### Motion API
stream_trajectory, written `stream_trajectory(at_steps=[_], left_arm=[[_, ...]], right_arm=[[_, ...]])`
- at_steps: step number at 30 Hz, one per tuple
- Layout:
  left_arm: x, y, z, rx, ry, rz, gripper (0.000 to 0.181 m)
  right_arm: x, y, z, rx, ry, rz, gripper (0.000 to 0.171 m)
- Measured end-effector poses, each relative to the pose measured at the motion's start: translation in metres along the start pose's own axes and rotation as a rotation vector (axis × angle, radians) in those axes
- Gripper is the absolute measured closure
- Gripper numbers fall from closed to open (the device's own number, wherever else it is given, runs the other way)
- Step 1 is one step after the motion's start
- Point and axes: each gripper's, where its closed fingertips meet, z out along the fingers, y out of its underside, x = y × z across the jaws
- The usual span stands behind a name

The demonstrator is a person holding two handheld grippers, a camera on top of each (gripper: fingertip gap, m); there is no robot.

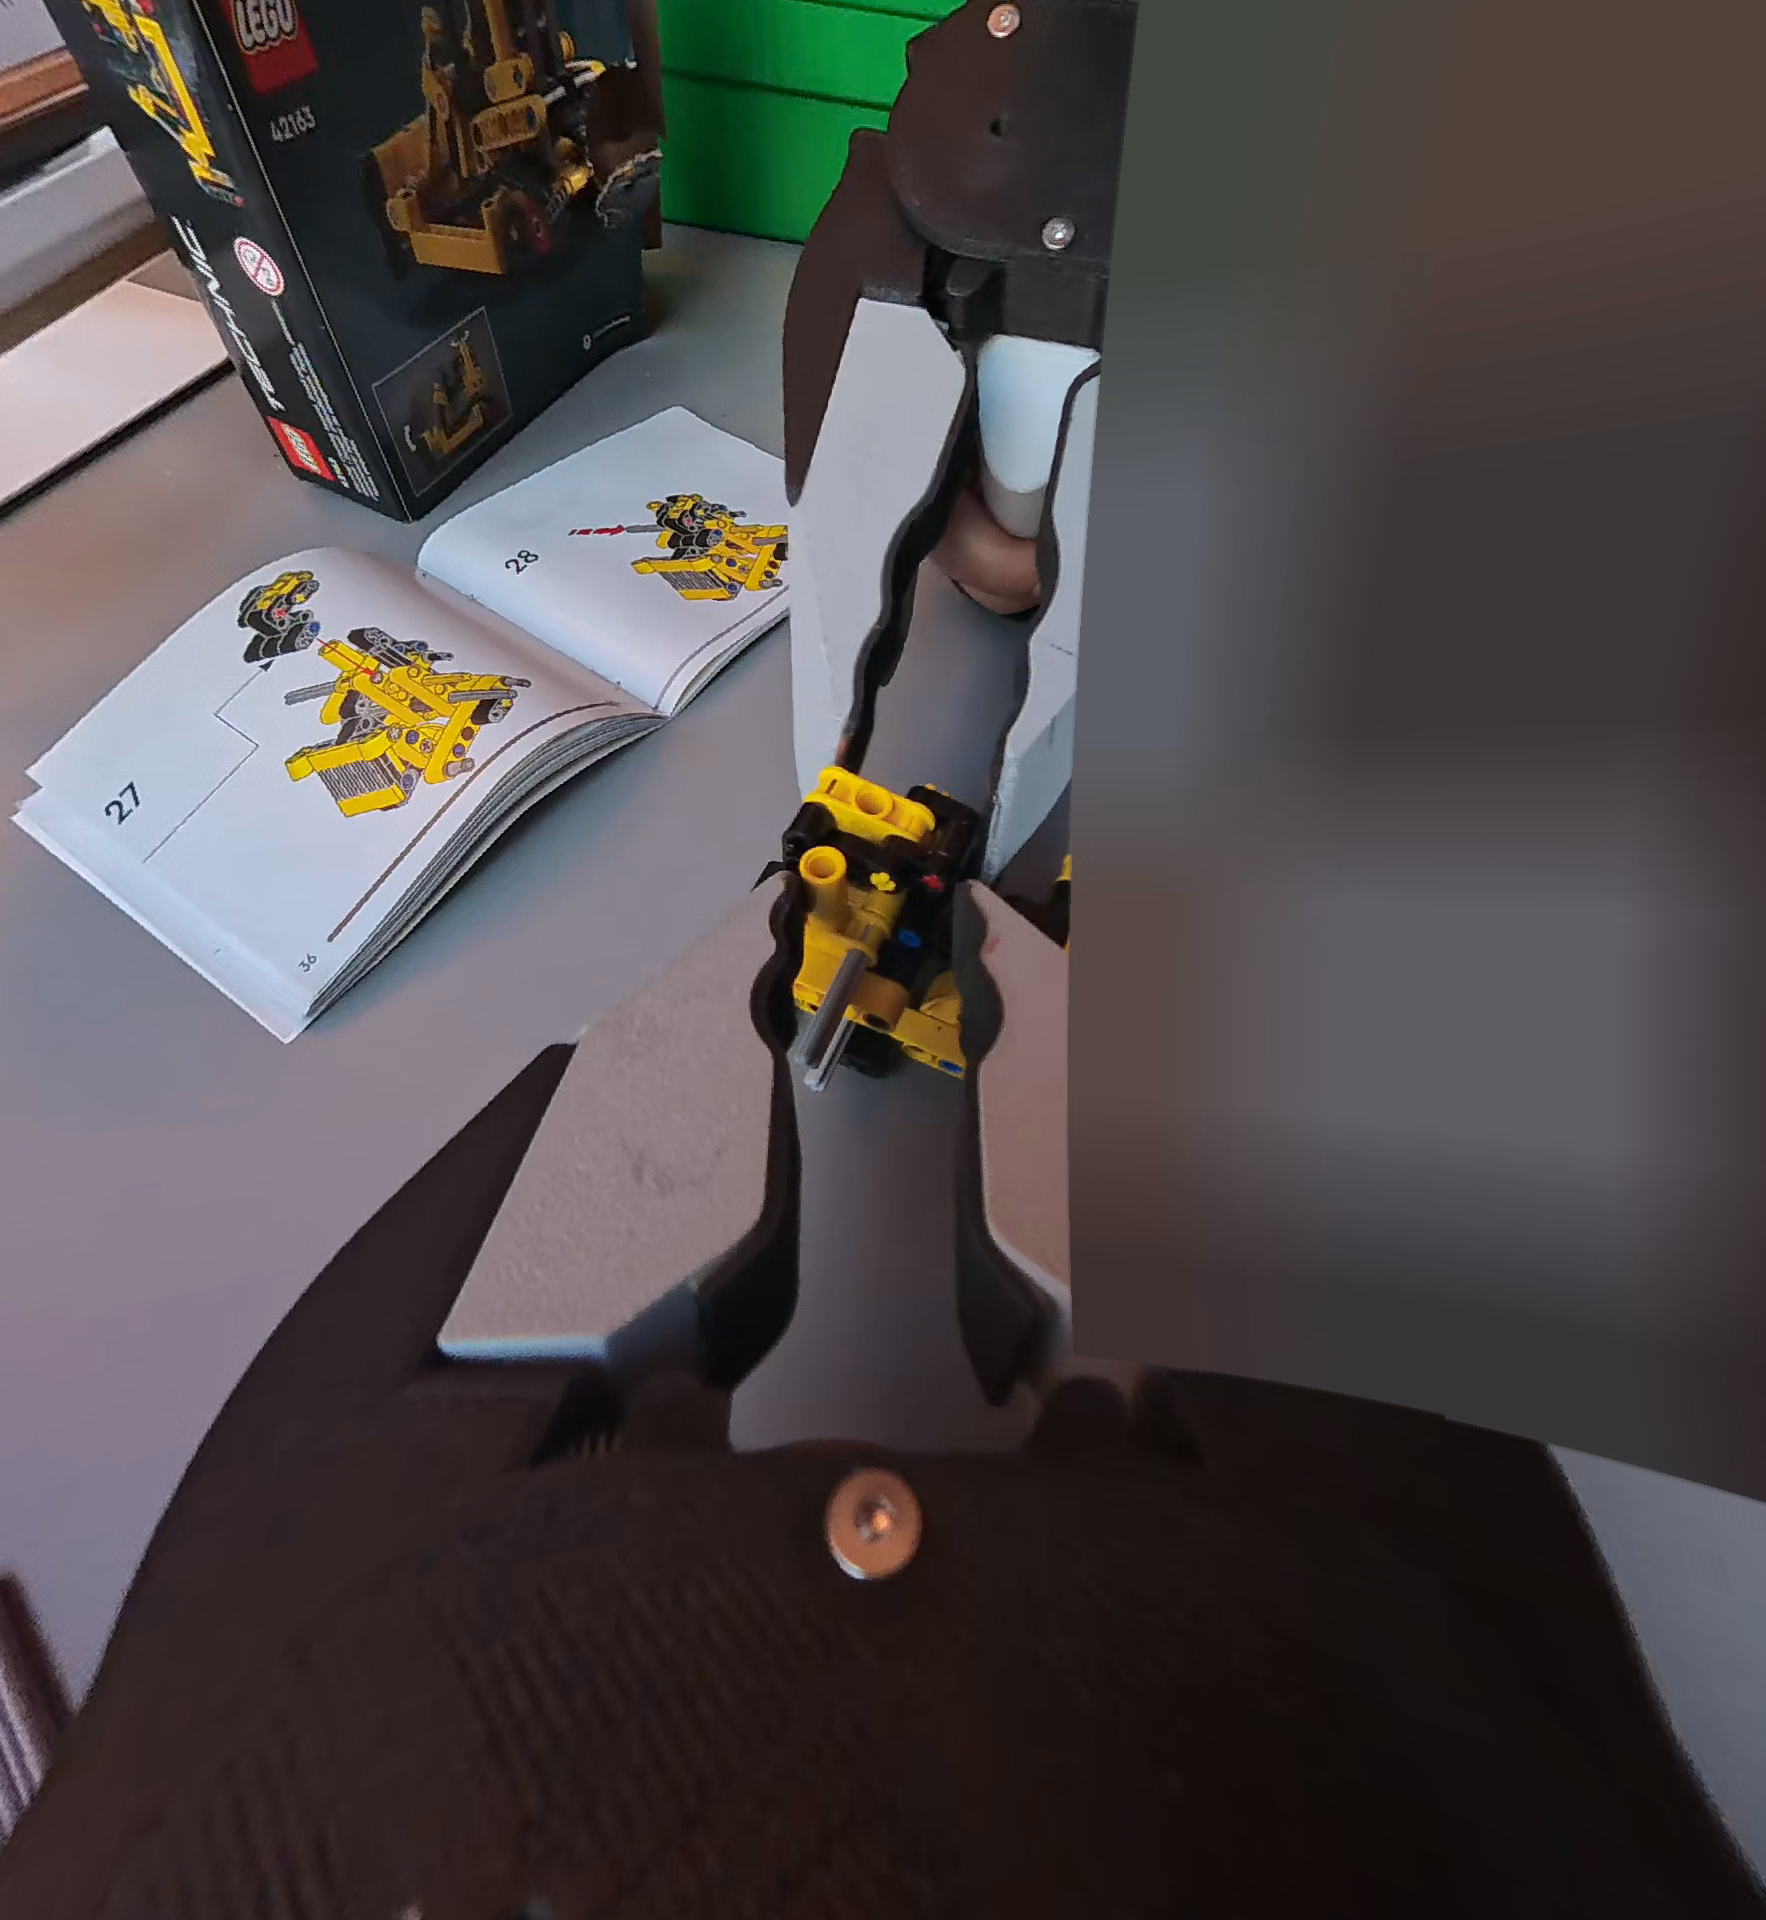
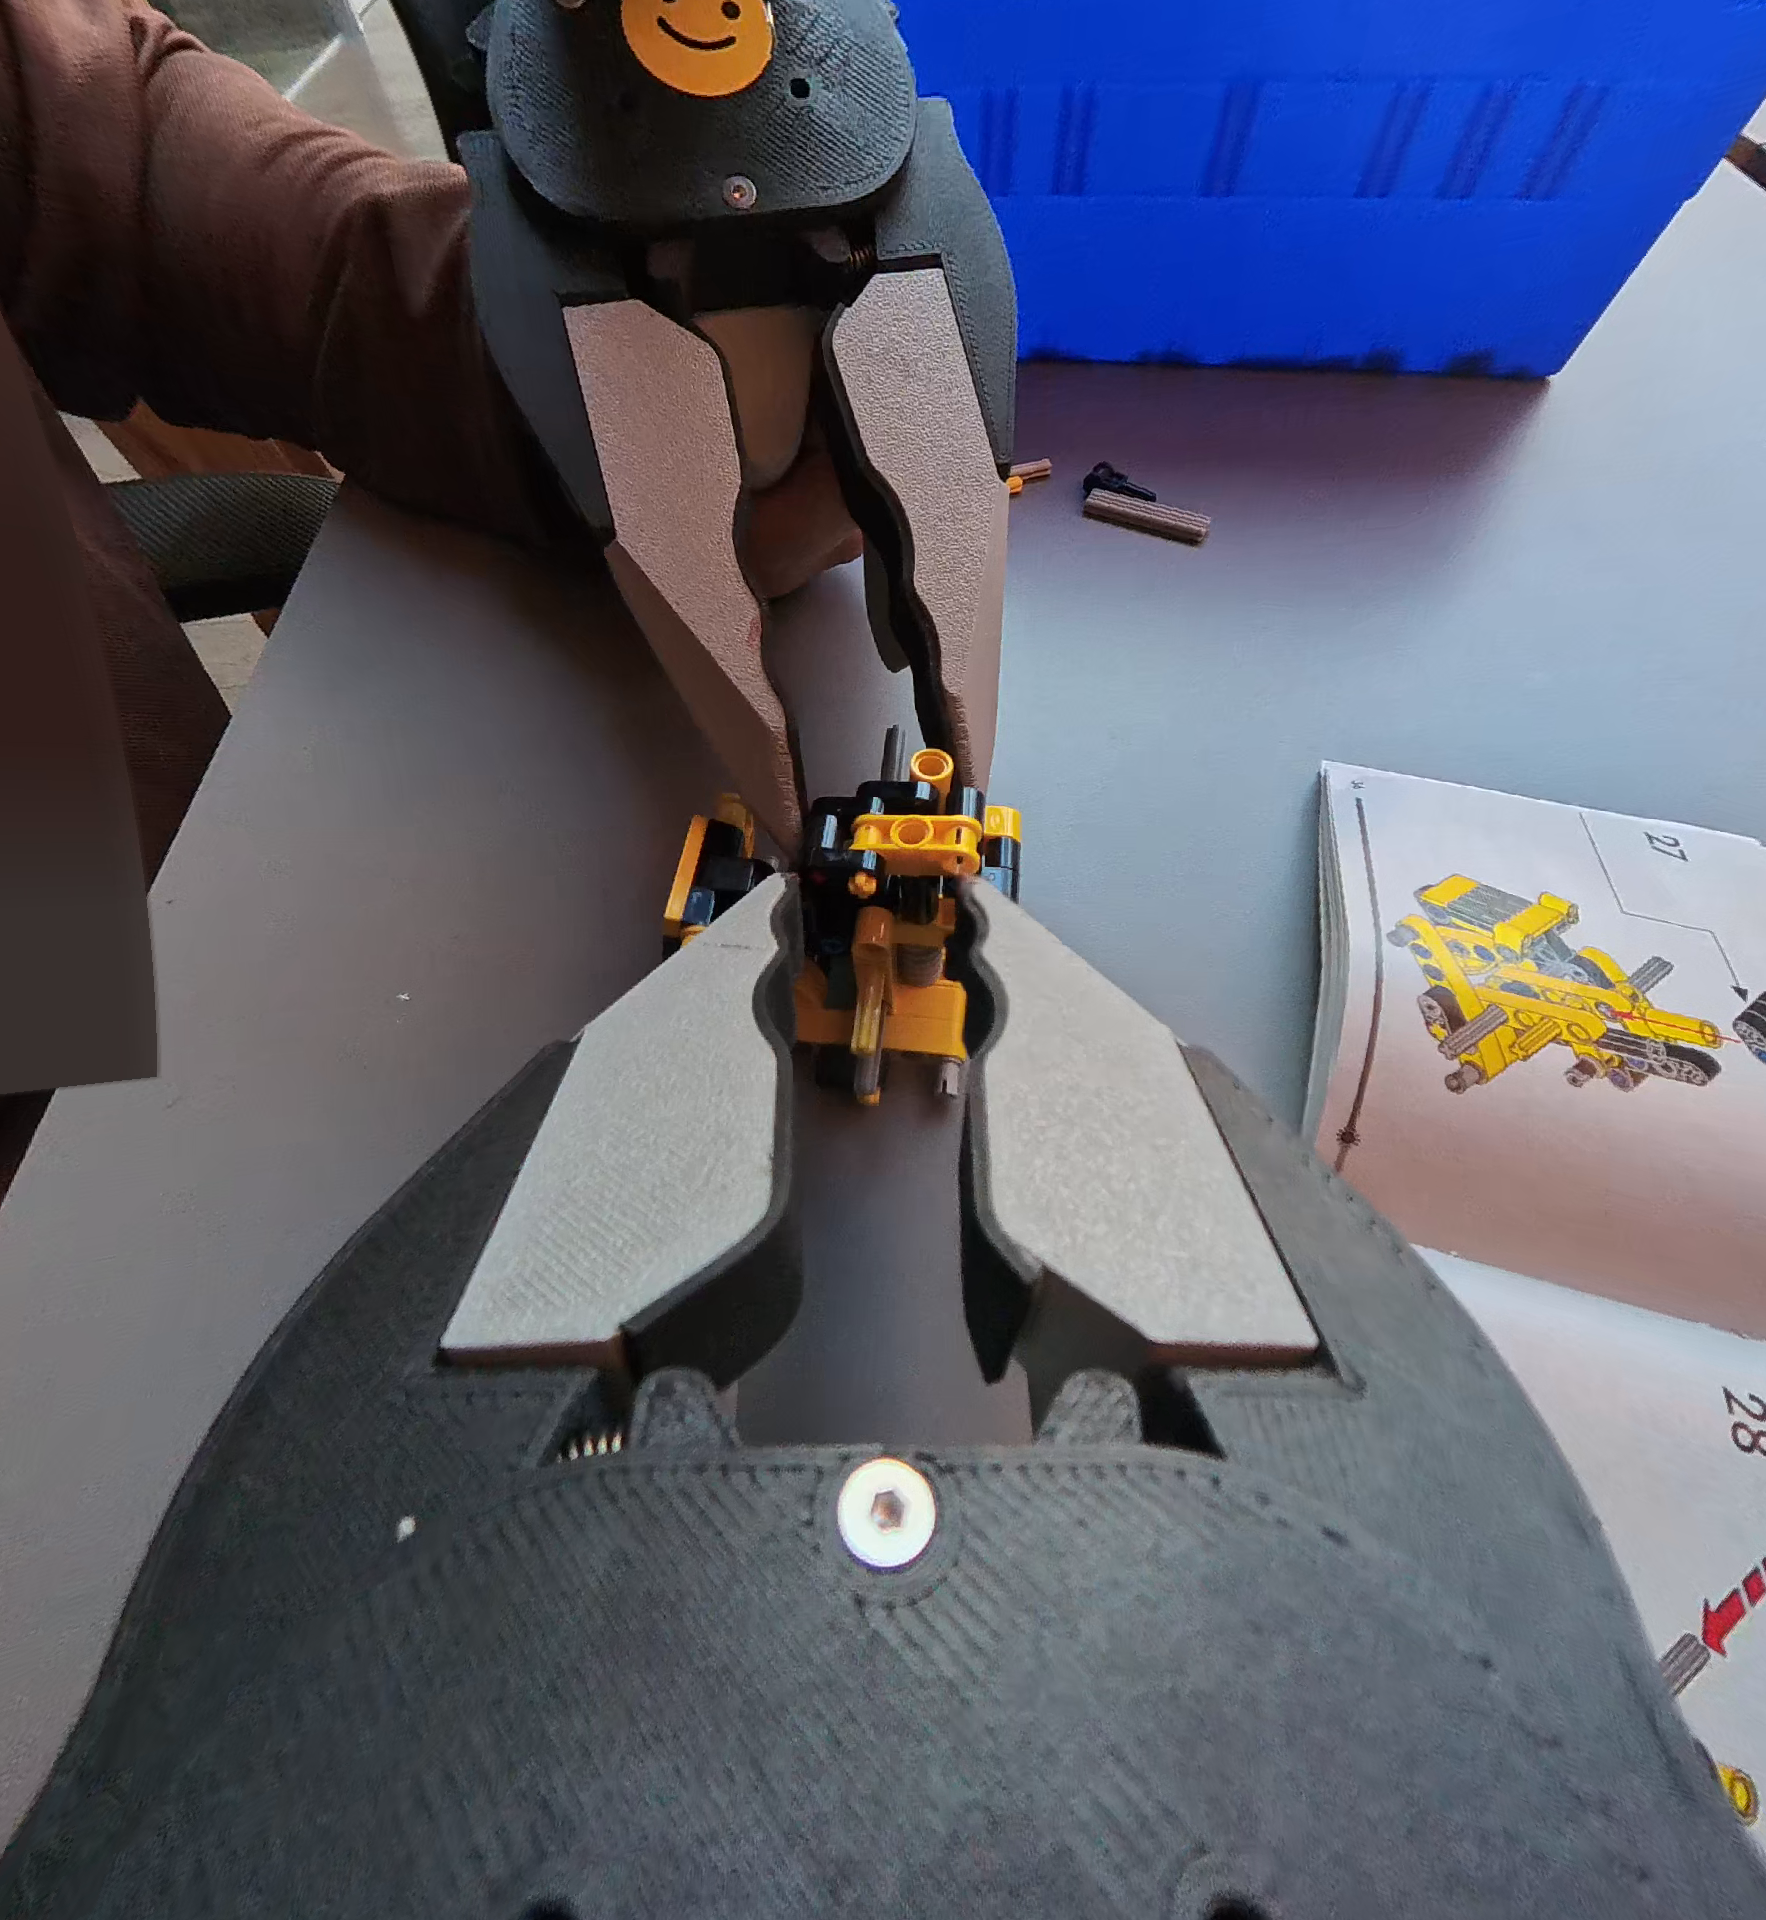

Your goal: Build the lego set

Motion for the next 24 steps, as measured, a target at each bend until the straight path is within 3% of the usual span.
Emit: stream_trajectory(at_steps=[24], left_arm=[[-0.0035,0.0005,0.0004,-0.006,-0.053,0.018,0.157]], right_arm=[[0.0054,-0.0018,0.0022,-0.015,0.09,-0.068,0.142]])
